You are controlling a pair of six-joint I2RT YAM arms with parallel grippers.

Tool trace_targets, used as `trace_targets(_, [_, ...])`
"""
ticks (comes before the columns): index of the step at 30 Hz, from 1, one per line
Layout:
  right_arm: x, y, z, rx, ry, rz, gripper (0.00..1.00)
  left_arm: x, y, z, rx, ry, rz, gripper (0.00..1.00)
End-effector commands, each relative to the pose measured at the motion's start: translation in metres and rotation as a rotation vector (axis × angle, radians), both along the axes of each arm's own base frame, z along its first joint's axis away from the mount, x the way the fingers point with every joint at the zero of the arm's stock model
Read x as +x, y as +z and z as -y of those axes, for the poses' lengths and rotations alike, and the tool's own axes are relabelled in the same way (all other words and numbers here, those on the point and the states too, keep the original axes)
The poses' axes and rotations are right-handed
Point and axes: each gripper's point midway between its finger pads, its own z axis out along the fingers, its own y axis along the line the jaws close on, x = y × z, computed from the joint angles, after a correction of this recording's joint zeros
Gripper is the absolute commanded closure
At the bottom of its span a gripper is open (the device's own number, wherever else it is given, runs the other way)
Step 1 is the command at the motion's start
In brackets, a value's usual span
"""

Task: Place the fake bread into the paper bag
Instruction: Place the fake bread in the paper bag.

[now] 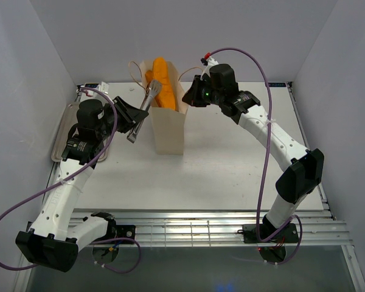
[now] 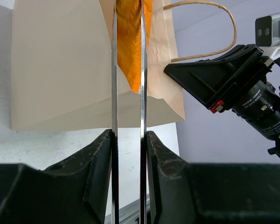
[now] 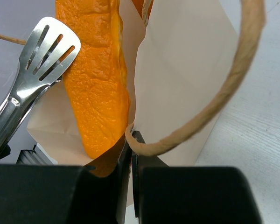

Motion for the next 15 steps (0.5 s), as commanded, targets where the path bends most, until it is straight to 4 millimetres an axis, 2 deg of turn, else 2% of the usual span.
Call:
trace_targets(1, [0.000, 0.041, 0.001, 0.054, -0.007, 0.096, 0.92, -0.007, 0.020, -0.001, -0.014, -0.003, 0.058, 0.58])
trace_targets(8, [0.000, 0.040, 0.001, 0.053, -0.007, 0.094, 0.92, -0.006, 0.019, 0.002, -0.023, -0.013, 0.053, 0.56])
trace_targets(15, [0.000, 0.042, 0.002, 0.052, -0.008, 0.099, 0.92, -0.011, 0.030, 0.001, -0.035, -0.011, 0.077, 0.56])
